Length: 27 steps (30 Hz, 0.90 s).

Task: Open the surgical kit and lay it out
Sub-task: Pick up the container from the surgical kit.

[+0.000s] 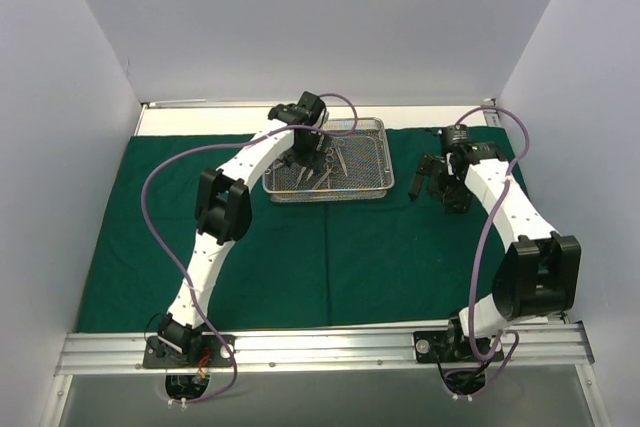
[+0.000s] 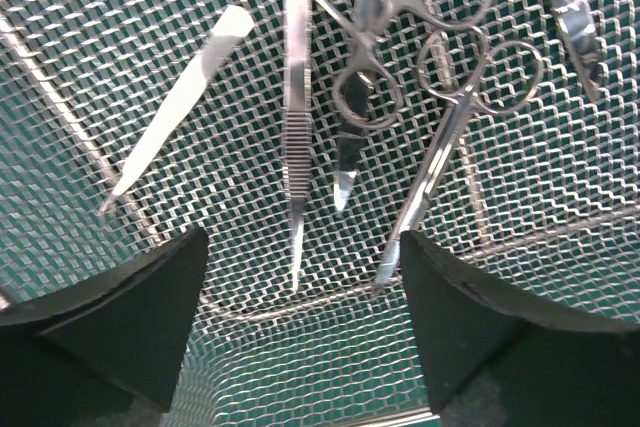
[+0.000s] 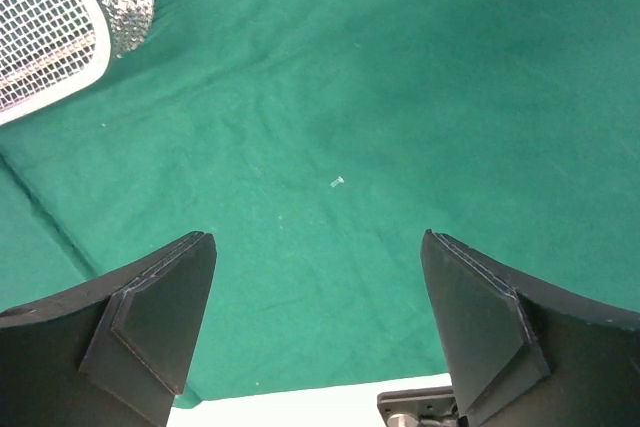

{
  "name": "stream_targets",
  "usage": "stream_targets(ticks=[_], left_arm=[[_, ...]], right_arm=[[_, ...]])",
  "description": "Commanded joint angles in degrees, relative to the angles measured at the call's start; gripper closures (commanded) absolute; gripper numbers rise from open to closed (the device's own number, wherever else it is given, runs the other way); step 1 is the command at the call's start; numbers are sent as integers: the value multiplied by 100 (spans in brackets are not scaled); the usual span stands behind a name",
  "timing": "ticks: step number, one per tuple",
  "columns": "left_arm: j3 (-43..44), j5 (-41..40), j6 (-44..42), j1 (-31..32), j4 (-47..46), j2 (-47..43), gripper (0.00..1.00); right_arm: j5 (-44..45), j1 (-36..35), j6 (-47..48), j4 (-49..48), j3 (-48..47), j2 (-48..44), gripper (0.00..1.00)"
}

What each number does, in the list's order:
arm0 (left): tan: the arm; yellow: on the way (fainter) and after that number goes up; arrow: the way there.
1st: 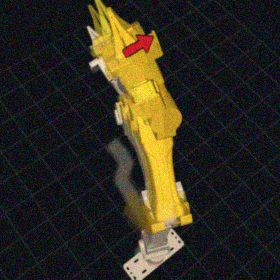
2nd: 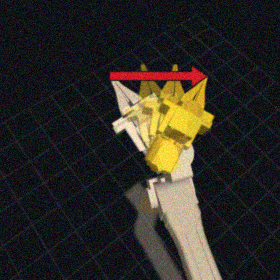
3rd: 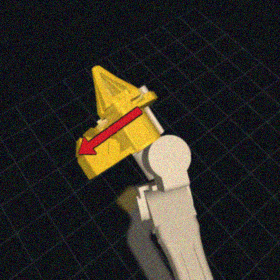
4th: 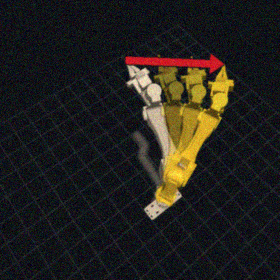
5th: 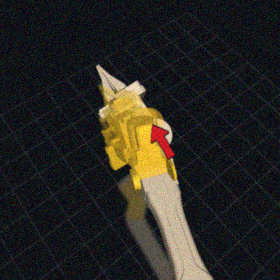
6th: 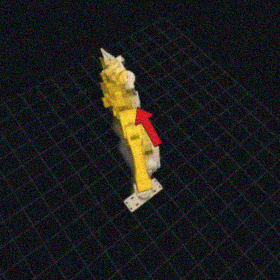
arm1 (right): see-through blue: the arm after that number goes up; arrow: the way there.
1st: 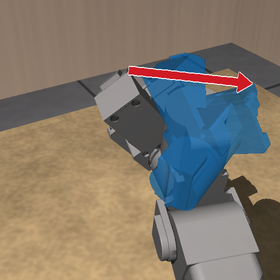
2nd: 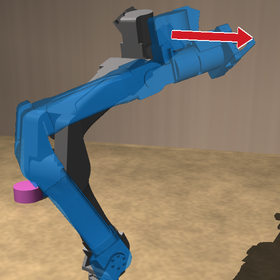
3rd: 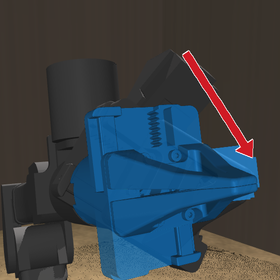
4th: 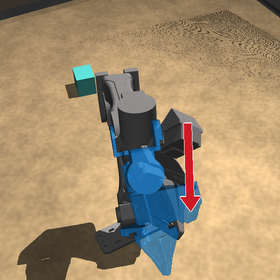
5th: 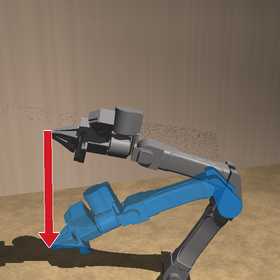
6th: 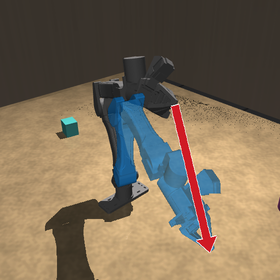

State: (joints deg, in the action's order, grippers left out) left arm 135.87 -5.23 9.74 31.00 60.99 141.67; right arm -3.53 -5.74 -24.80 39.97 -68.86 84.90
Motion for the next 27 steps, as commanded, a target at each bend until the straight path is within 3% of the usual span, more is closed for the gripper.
stream_targets(ticks=[1, 6, 14, 23, 27], left_arm=[[370, -293, 2, -42, 35, -121, 12], [159, -715, 55, -165, -87, -726, 8], [-87, -804, 292, -858, 229, -1036, 7], [-641, -137, 380, -1219, 159, -860, 11], [-554, 171, 415, -1316, 141, -667, 20]], right_arm=[[-244, -59, 194, -234, -382, 385, 12], [-613, -120, 256, -630, -1181, 1273, 9], [-368, -384, 379, -508, -2937, 2855, 9], [-236, -446, 651, -296, -3968, 4016, 21], [-253, -516, 687, -331, -4222, 4297, 29]])
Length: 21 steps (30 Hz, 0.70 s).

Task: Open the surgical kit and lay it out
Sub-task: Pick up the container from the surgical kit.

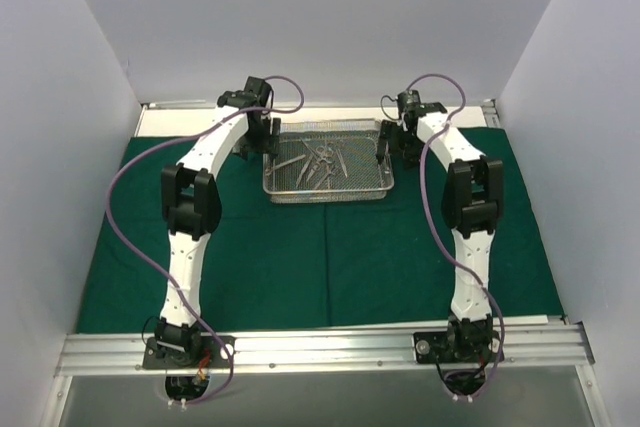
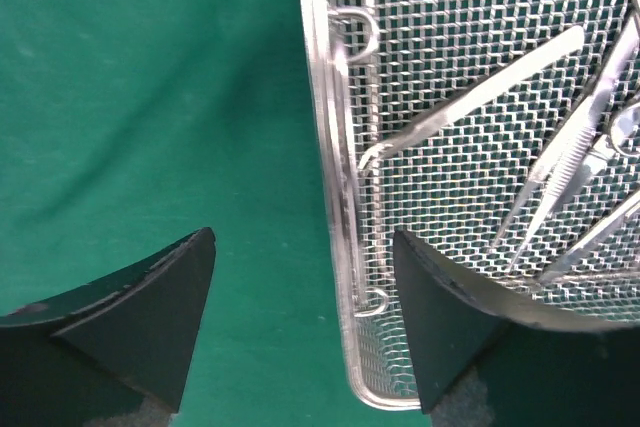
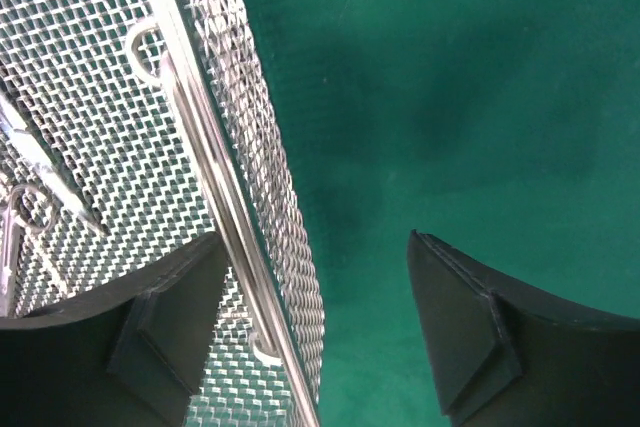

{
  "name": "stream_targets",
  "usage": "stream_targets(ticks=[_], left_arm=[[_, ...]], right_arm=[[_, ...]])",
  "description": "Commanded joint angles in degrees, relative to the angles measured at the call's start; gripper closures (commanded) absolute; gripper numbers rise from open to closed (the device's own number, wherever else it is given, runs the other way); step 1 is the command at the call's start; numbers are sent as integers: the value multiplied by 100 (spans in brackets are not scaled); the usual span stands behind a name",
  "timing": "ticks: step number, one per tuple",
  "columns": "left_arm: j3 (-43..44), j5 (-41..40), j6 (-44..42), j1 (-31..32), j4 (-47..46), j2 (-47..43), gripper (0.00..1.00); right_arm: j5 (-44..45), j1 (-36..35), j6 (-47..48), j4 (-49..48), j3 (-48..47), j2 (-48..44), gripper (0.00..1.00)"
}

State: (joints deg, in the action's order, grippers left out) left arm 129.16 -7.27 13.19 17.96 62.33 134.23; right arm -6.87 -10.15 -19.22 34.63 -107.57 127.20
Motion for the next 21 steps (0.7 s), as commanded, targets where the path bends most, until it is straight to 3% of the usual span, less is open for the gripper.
stream_targets(ticks=[1, 12, 14, 17, 18, 21], left_arm=[[144, 410, 70, -20, 8, 120, 23], [451, 1175, 122, -293, 113, 551, 59], [522, 1315, 87, -310, 131, 612, 74], [610, 1368, 70, -310, 131, 587, 82], [645, 1403, 70, -319, 113, 569, 84], [741, 1483, 70, -328, 69, 481, 94]], right_arm=[[72, -92, 121, 176, -379, 103, 30], [178, -347, 77, 290, -1126, 745, 55], [186, -347, 77, 316, -1196, 789, 61], [213, -347, 59, 325, -1345, 842, 75], [213, -347, 42, 360, -1407, 868, 86], [221, -347, -20, 500, -1810, 938, 99]])
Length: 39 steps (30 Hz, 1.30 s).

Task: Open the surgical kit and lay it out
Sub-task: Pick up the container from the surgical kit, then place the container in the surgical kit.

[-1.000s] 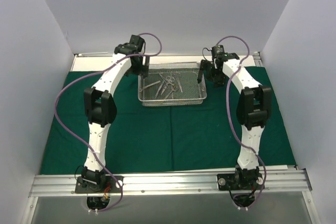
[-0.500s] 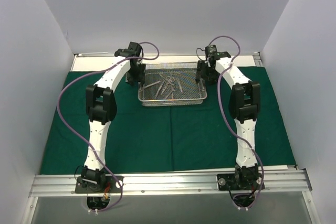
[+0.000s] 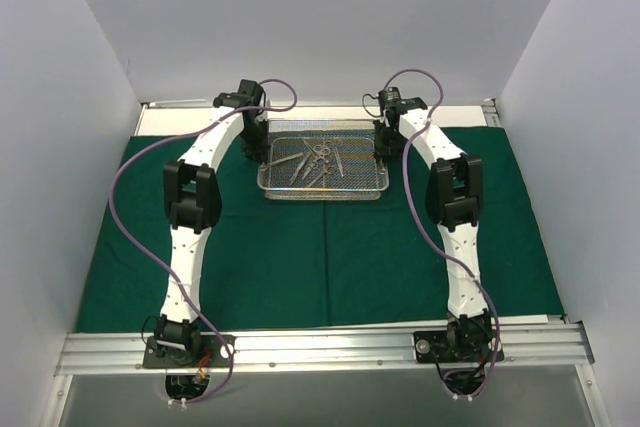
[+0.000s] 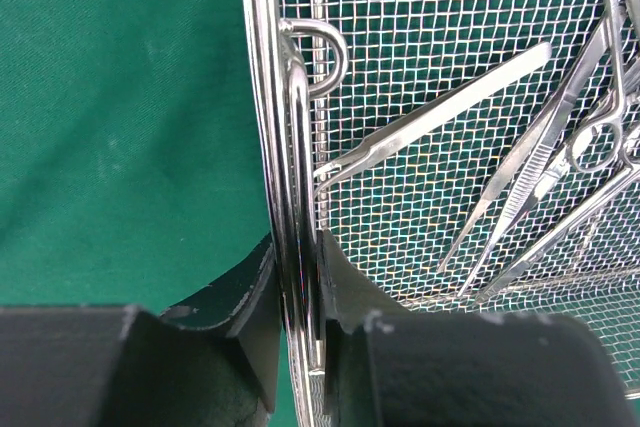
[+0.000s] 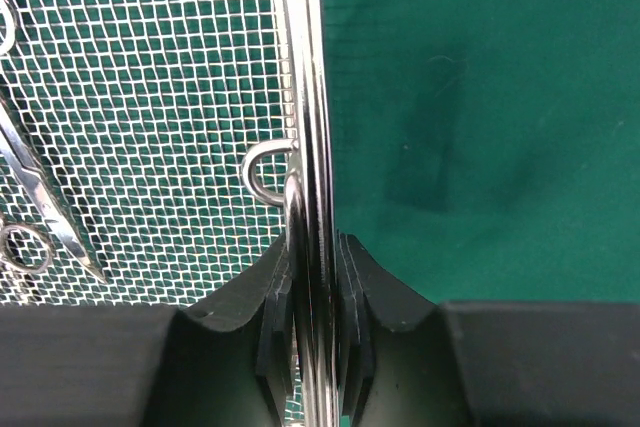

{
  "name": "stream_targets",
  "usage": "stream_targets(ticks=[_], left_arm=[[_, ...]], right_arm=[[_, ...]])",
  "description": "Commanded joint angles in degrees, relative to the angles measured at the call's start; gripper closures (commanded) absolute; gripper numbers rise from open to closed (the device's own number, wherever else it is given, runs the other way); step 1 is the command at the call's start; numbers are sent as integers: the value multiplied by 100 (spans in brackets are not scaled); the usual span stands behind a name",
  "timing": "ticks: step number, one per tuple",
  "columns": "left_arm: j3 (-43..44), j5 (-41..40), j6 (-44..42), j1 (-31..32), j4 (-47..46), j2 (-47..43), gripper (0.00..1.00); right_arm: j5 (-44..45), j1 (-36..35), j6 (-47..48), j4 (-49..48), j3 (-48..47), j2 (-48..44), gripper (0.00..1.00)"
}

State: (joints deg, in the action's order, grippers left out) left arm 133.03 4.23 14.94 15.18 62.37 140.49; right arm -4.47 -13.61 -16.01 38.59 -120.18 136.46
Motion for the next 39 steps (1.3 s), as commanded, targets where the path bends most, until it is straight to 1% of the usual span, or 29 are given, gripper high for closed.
stream_targets(ticks=[1, 7, 10, 13, 14, 15, 17, 18, 20, 21, 24, 25, 28, 35, 39], left_arm=[[390, 333, -88, -50, 82, -162, 97], [417, 70, 35, -112, 4, -653, 98], [93, -124, 70, -225, -110, -1110, 98], [-680, -142, 158, -401, -348, -1742, 98], [-917, -133, 167, -445, -496, -2101, 98], [-1433, -124, 176, -480, -567, -2287, 98], [-1910, -177, 194, -551, -699, -2813, 98], [-2330, -194, 194, -569, -691, -2955, 98], [-2745, -282, 229, -595, -656, -3385, 98], [-3200, -291, 246, -604, -665, -3527, 98], [-3914, -361, 308, -613, -761, -4089, 98], [-4291, -370, 334, -621, -761, -4221, 98], [-4916, -555, 360, -674, -788, -4652, 98], [-5761, -722, 492, -709, -770, -5407, 98], [-6166, -687, 554, -718, -770, -5690, 98]], right_arm=[[-19, -2, -359, 131, -646, 12, 100], [95, -159, -420, 281, -1349, -225, 100], [156, -343, -394, 412, -1613, -383, 100], [270, -520, -359, 483, -1579, -577, 100], [297, -651, -350, 492, -1526, -690, 100], [306, -713, -341, 448, -1439, -743, 100], [245, -897, -324, 352, -1089, -945, 100], [219, -959, -315, 229, -939, -1024, 100], [149, -1152, -280, 88, -527, -1191, 100], [148, -1223, -254, -17, -428, -1227, 100], [105, -1503, -218, -210, -138, -1306, 100], [87, -1566, -218, -255, -102, -1298, 100], [43, -1811, -262, -325, -137, -1184, 100], [104, -2330, -201, -387, -76, -1008, 100], [113, -2480, -166, -457, 29, -981, 100]])
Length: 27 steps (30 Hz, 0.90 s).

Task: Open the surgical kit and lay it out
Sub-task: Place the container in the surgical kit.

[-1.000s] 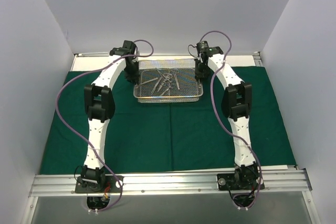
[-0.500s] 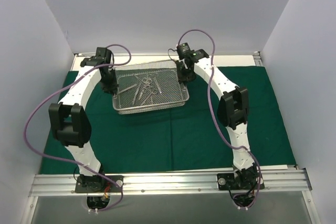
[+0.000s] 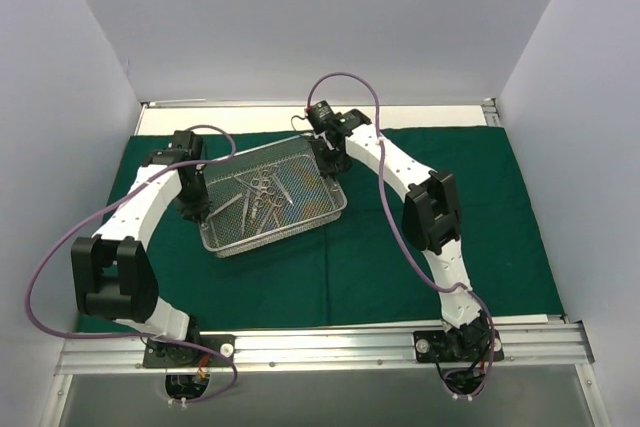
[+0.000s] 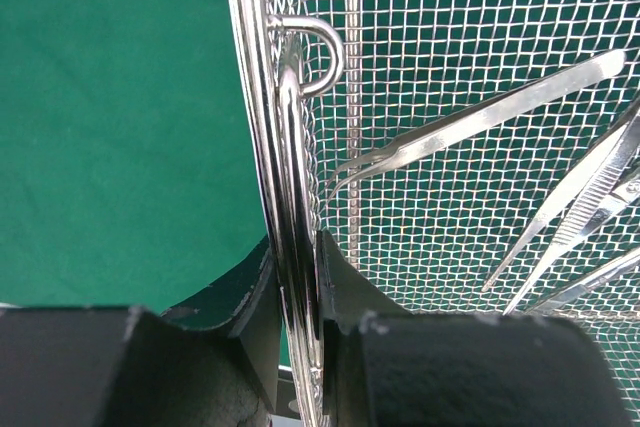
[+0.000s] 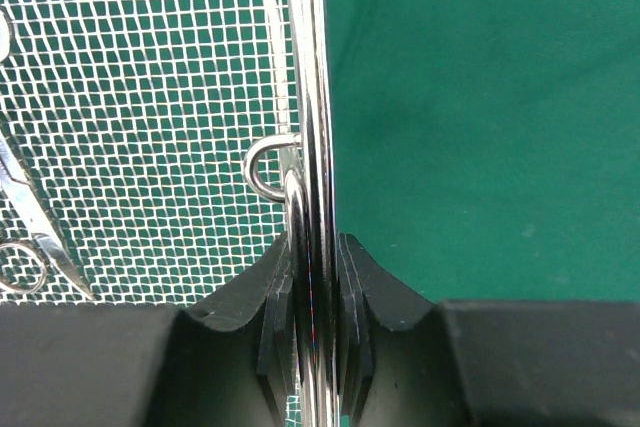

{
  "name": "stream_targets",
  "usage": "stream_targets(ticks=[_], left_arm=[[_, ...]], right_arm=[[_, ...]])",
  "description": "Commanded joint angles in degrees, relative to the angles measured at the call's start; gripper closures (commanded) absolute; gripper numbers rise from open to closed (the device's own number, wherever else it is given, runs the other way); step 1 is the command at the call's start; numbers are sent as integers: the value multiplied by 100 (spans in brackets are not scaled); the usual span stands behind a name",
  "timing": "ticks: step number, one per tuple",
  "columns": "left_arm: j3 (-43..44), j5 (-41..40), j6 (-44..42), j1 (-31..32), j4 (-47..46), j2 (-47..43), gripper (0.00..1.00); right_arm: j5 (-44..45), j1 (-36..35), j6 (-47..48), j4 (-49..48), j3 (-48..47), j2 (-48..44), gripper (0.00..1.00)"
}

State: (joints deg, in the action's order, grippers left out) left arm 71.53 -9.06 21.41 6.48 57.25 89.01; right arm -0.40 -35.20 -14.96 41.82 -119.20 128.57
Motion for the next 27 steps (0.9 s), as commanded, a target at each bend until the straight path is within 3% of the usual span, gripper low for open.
stream_targets(ticks=[1, 8, 15, 16, 19, 23, 25, 26, 27], left_arm=[[-59, 651, -41, 152, -233, -569, 98], [-666, 677, 416, 152, -171, -903, 95], [-745, 573, 759, 152, 110, -508, 78], [-780, 572, 838, 152, 111, -464, 69], [-860, 616, 926, 152, 119, -306, 62], [-912, 694, 1076, 143, 172, -349, 38], [-983, 774, 1093, 117, 172, -411, 37], [-965, 765, 1076, 99, 198, -524, 36], [-939, 774, 1050, 73, 225, -577, 35]], right_arm=[[-302, -338, -270, -790, -69, -175, 100], [-329, -453, -191, -921, 19, -35, 100], [-276, -461, -200, -939, 221, 150, 100], [-285, -470, -200, -913, 204, 185, 100], [-381, -461, -183, -983, 317, 221, 100], [-390, -453, -191, -992, 362, 273, 94], [-399, -444, -200, -957, 362, 282, 90], [-399, -444, -200, -939, 371, 282, 78], [-399, -435, -200, -913, 380, 274, 73]])
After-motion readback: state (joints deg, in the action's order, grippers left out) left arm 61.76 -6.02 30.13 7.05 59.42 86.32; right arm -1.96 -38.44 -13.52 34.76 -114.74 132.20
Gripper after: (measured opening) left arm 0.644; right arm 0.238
